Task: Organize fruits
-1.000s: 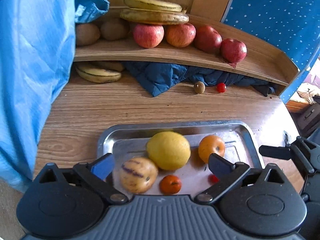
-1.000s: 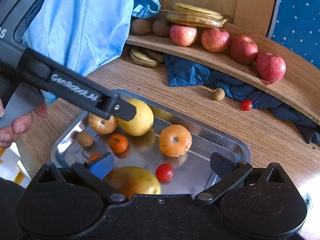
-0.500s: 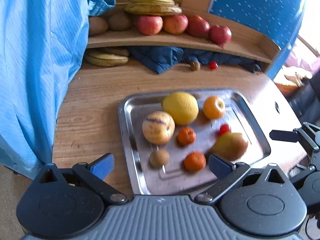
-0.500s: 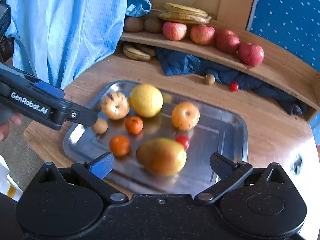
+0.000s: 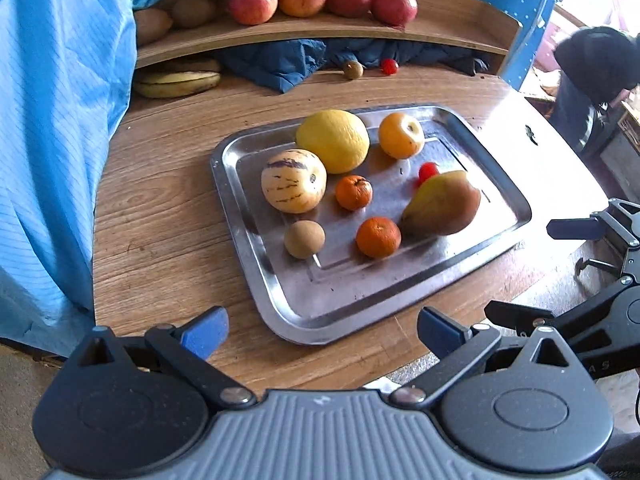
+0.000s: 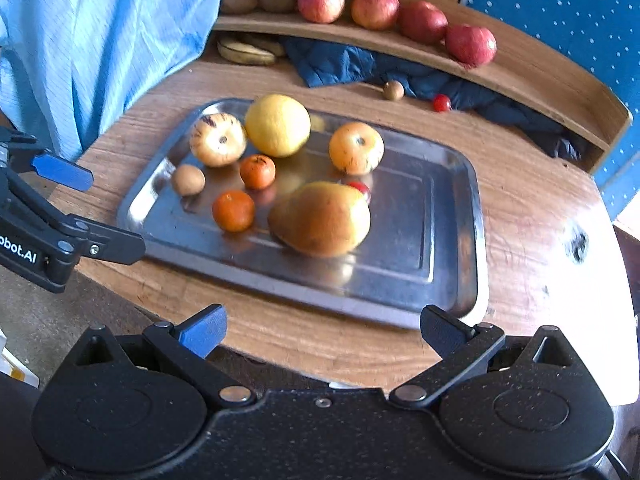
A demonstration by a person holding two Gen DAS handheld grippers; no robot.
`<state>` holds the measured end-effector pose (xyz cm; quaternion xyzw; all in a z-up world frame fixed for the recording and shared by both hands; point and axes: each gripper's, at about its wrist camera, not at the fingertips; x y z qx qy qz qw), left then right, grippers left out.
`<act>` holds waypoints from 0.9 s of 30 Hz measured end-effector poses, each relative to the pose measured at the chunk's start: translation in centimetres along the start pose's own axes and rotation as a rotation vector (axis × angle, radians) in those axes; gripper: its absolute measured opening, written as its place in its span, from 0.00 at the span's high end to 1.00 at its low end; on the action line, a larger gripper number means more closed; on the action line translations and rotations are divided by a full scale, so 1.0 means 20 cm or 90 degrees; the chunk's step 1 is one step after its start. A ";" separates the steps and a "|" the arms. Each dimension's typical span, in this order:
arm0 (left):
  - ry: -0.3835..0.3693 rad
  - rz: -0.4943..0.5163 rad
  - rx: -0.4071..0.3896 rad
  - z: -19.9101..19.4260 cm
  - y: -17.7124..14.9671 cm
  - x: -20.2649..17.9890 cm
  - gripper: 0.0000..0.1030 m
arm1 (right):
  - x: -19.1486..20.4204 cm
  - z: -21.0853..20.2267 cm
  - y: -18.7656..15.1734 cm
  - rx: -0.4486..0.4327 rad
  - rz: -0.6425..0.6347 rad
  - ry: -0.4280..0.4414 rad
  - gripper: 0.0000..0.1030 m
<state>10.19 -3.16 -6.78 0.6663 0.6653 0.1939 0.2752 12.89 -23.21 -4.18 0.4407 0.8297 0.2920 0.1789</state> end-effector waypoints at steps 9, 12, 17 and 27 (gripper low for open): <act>0.002 -0.007 -0.003 0.00 0.02 0.01 0.01 | 0.01 -0.01 0.02 0.004 -0.012 -0.008 0.01; 0.002 -0.014 -0.008 0.01 0.03 0.02 0.01 | 0.01 0.00 0.03 0.005 -0.019 -0.011 0.01; 0.005 -0.024 -0.011 0.03 0.06 0.04 0.01 | -0.02 0.01 0.05 0.003 -0.021 -0.010 0.01; 0.032 -0.042 -0.032 0.08 0.18 0.05 0.01 | -0.12 0.07 0.17 -0.046 -0.029 0.019 0.01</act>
Point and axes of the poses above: each gripper's, at about its wrist camera, not at the fingertips, and z roughly the way its jaws point, x to its left, y to its top, and after that the axes turned 12 degrees about -x, right-handed
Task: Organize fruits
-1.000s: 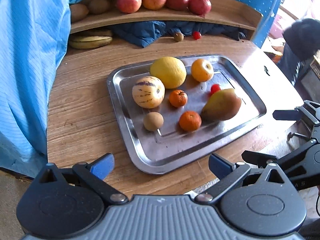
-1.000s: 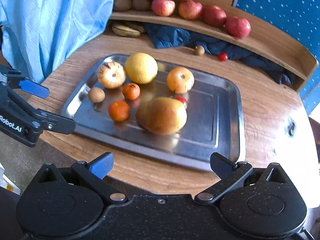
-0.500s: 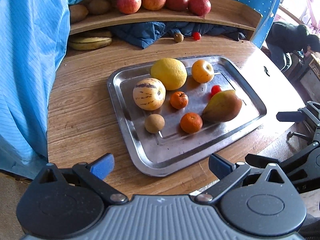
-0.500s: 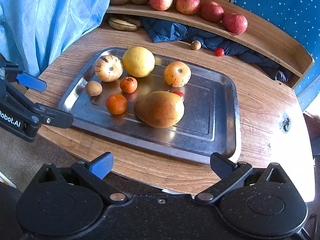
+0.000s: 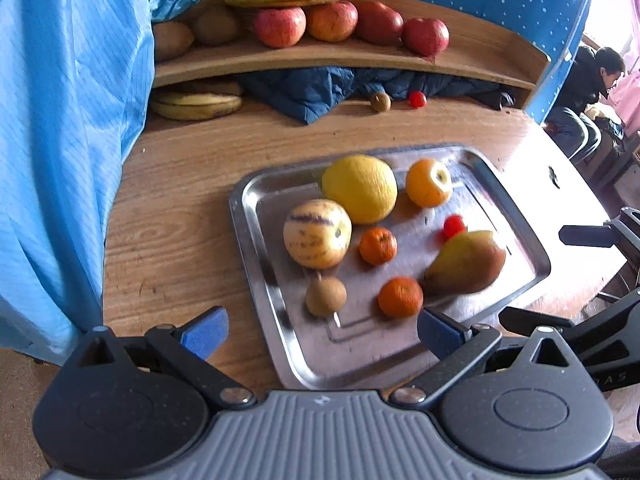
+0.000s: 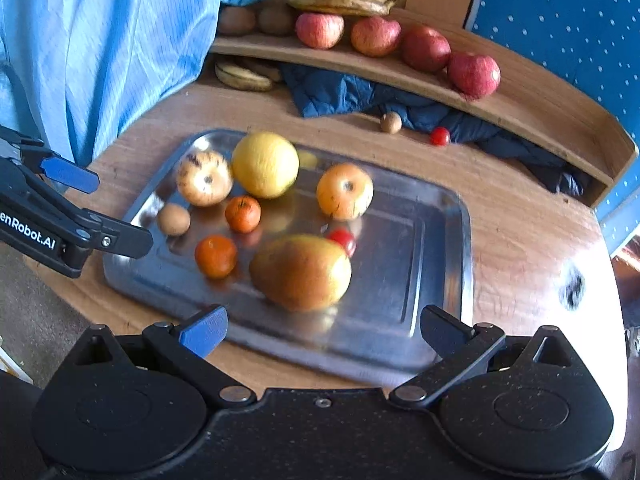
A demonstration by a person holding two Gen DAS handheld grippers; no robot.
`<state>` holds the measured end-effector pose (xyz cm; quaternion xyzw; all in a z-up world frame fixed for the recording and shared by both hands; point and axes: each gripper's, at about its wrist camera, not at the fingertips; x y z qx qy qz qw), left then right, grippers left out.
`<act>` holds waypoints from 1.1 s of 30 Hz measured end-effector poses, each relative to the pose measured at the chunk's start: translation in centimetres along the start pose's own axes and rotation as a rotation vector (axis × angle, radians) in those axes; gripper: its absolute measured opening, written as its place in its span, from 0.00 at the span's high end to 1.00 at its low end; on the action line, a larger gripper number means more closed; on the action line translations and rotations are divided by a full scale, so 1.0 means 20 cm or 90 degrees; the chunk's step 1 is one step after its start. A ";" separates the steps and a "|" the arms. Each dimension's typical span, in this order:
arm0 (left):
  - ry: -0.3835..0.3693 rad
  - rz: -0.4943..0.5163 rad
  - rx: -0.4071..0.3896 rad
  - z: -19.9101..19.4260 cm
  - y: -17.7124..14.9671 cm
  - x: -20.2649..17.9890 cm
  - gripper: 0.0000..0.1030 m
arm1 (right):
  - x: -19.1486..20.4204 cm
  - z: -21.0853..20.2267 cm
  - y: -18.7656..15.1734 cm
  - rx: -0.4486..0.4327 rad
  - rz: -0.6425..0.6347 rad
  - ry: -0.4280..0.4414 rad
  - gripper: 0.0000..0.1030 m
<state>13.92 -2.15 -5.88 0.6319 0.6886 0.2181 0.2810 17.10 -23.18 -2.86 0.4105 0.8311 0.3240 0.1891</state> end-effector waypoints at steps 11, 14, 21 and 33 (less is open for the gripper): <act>0.018 -0.039 -0.022 0.09 0.15 0.00 0.01 | -0.12 0.11 0.13 -0.030 -0.024 0.019 0.01; 0.020 -0.051 -0.022 0.14 0.18 0.00 0.01 | -0.15 0.14 0.15 -0.028 -0.029 0.023 0.01; 0.022 -0.061 -0.018 0.23 0.26 -0.02 0.01 | -0.23 0.21 0.19 -0.023 -0.031 0.027 0.01; 0.018 -0.076 -0.027 0.39 0.45 -0.09 0.01 | -0.35 0.30 0.23 -0.034 -0.012 0.011 0.01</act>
Point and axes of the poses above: each gripper's, at about its wrist camera, not at the fingertips, and z roughly the way its jaws point, x to its left, y to its top, and after that the axes turned 12 degrees about -x, right-handed
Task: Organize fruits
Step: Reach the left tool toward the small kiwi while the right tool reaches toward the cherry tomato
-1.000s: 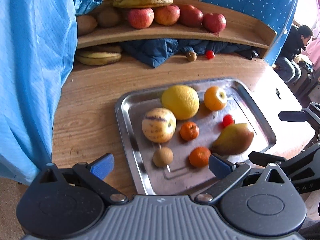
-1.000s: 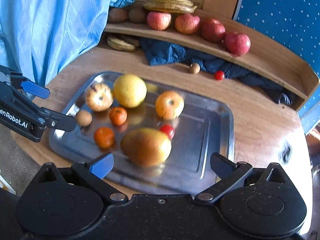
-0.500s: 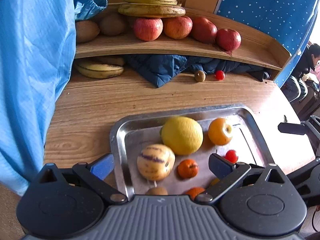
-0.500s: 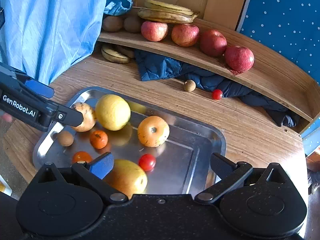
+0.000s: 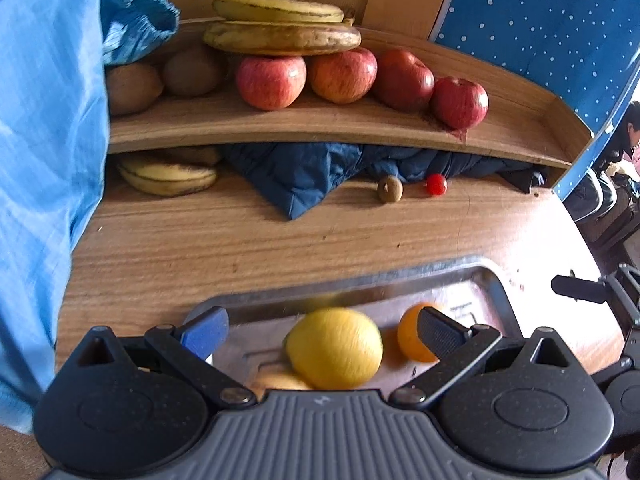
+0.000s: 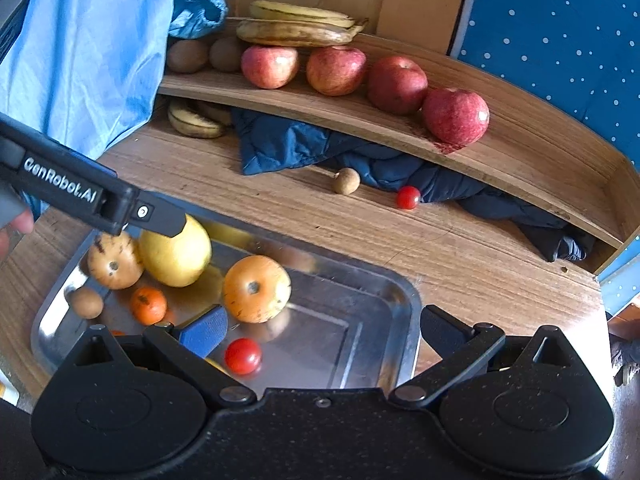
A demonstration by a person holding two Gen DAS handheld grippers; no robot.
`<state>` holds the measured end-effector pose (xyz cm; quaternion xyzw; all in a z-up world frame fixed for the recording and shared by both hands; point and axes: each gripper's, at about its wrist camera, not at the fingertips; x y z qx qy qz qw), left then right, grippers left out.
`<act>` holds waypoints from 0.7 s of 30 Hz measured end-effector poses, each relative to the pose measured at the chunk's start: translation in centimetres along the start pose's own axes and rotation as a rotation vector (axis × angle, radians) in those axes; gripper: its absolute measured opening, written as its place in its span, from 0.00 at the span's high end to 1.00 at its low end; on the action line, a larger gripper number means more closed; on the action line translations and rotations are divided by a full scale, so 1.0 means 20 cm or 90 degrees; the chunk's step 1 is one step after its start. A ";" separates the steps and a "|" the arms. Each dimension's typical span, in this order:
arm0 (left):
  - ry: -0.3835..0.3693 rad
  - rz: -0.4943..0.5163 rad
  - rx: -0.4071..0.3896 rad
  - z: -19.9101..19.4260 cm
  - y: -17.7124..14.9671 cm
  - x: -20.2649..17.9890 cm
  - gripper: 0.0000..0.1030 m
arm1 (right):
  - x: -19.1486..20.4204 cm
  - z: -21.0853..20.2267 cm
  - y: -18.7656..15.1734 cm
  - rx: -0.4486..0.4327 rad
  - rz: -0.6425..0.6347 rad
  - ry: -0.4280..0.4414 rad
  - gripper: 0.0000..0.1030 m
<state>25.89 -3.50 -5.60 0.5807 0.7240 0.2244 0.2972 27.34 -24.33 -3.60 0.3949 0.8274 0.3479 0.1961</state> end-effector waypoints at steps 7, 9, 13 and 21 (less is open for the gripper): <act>0.003 -0.012 -0.005 0.09 0.09 -0.06 0.01 | -0.09 0.06 0.02 -0.013 0.007 -0.014 0.01; 0.006 -0.015 -0.004 0.13 0.11 -0.08 0.01 | -0.12 0.07 0.02 -0.014 0.009 -0.019 0.01; 0.009 -0.019 -0.002 0.19 0.14 -0.10 0.01 | -0.18 0.11 0.02 -0.014 0.009 -0.028 0.01; 0.016 -0.031 0.001 0.32 0.21 -0.17 0.01 | -0.31 0.22 0.04 -0.010 0.014 -0.029 0.01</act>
Point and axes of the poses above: each gripper's, at about its wrist camera, not at the fingertips, and z roughly the way its jaws point, x to its left, y to its top, and after that the axes turned 12 degrees about -x, right-handed
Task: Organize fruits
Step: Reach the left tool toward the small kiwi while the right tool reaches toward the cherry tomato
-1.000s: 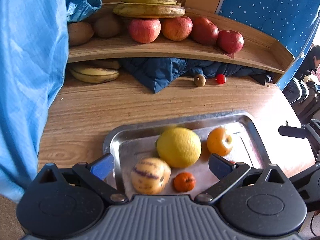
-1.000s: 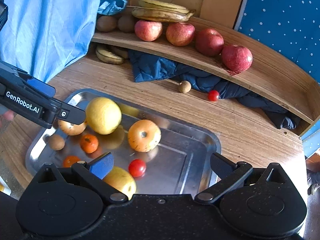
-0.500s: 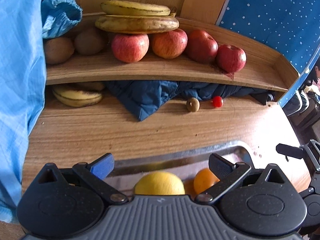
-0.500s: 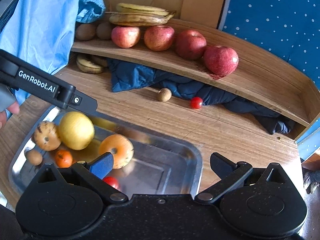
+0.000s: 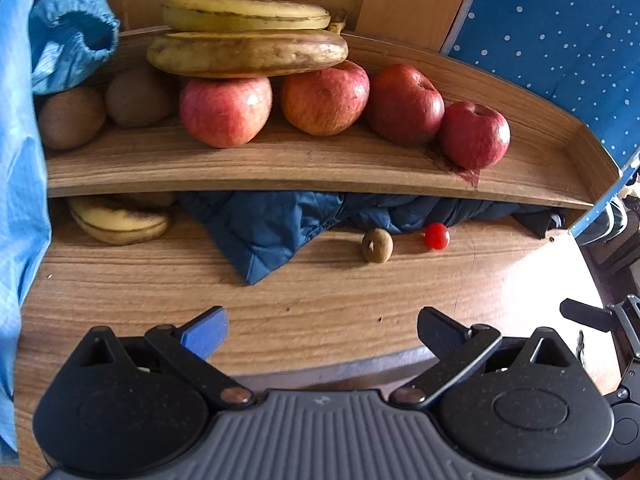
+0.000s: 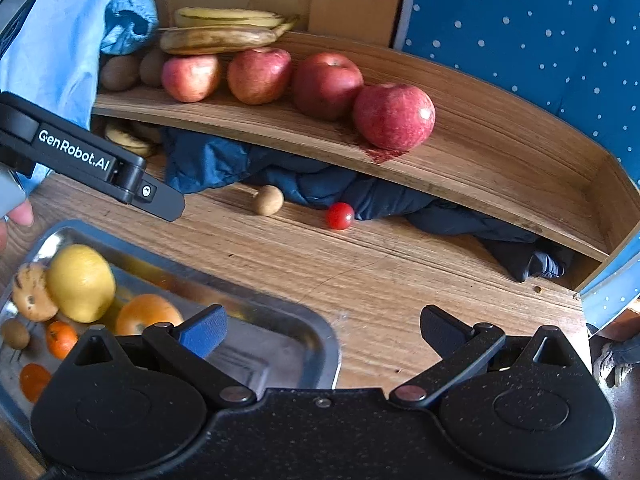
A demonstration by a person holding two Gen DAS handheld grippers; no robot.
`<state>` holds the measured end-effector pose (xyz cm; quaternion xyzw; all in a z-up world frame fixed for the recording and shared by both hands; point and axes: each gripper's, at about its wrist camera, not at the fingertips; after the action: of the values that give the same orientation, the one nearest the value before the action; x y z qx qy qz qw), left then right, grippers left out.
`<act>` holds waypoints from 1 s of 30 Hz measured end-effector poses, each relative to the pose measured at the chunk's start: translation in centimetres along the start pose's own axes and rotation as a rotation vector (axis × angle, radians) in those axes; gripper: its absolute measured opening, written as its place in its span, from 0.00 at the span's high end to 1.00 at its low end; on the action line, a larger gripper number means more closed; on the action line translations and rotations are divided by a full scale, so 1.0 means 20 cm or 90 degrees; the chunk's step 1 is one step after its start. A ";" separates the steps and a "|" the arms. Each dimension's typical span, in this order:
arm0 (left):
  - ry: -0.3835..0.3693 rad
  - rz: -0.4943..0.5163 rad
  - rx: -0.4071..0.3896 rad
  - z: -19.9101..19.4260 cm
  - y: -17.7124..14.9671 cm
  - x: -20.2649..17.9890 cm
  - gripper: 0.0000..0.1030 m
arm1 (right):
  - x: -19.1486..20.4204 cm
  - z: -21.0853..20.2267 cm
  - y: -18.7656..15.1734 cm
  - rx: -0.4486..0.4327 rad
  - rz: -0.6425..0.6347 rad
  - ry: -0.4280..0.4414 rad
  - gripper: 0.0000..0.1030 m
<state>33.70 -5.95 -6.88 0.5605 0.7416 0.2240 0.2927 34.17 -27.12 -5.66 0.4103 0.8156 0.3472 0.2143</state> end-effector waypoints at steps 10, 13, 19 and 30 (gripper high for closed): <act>0.019 -0.016 0.007 0.13 0.04 -0.07 0.01 | -0.08 0.14 0.03 -0.006 -0.006 0.028 0.01; 0.024 -0.020 0.014 0.17 0.05 -0.09 0.01 | -0.10 0.18 0.04 -0.002 -0.015 0.032 0.01; 0.023 -0.025 0.024 0.24 0.07 -0.15 0.01 | -0.13 0.26 0.05 0.001 -0.026 0.033 0.01; 0.033 -0.060 0.037 0.35 0.12 -0.20 0.01 | -0.17 0.38 0.11 -0.021 -0.016 0.065 0.12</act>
<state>41.04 -9.10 -9.59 0.5270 0.7809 0.2026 0.2673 42.09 -25.98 -9.00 0.3780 0.8249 0.3781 0.1834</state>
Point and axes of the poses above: each gripper's, at about its wrist camera, not at the fingertips, and z roughly the way its jaws point, x to its left, y to its top, and after that the axes turned 12 degrees about -x, right-handed
